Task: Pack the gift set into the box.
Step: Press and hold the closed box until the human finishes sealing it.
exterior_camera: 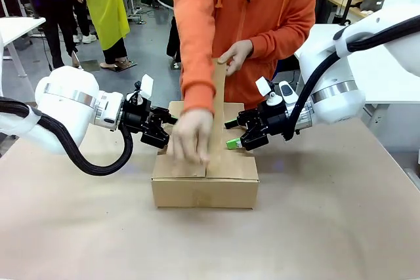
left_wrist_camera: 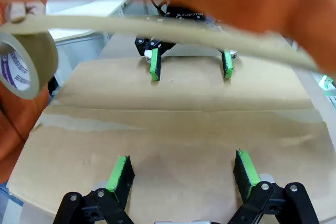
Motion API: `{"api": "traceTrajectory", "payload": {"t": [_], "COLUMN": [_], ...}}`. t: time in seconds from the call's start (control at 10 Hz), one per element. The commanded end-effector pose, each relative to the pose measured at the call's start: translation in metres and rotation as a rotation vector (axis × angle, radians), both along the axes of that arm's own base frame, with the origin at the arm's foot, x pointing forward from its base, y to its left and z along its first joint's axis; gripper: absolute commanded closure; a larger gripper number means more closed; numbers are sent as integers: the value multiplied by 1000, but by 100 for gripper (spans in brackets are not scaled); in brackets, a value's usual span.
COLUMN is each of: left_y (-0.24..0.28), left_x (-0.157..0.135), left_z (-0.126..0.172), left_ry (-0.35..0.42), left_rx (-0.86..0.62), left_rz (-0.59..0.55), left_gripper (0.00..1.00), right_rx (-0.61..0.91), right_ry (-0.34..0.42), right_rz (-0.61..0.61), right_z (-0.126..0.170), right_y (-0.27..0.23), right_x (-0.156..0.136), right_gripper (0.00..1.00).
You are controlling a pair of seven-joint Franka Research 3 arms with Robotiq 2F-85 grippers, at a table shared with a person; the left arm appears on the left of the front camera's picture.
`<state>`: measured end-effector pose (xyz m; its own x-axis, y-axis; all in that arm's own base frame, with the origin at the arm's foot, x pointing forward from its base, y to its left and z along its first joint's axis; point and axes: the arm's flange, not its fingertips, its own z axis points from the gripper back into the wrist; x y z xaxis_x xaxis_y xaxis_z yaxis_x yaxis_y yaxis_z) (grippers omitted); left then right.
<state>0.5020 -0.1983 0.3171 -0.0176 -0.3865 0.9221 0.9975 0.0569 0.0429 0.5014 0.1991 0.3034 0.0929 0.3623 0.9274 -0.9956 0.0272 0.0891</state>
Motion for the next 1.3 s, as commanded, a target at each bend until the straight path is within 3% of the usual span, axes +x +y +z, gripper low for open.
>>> {"api": "traceTrajectory", "payload": {"t": [0.0, 1.2], "left_y": [0, 0], "left_x": [-1, -1], "left_z": [-3, -3], "left_ry": [-10, -10], "left_rx": [1, 1], "left_rz": [-5, -5], "left_gripper": [0, 0], "right_rx": [5, 5], "right_ry": [-6, -6], "right_rz": [-4, -4], "right_z": [-3, -3], "right_y": [0, 0], "right_x": [-2, -2], "right_gripper": [0, 0]}}
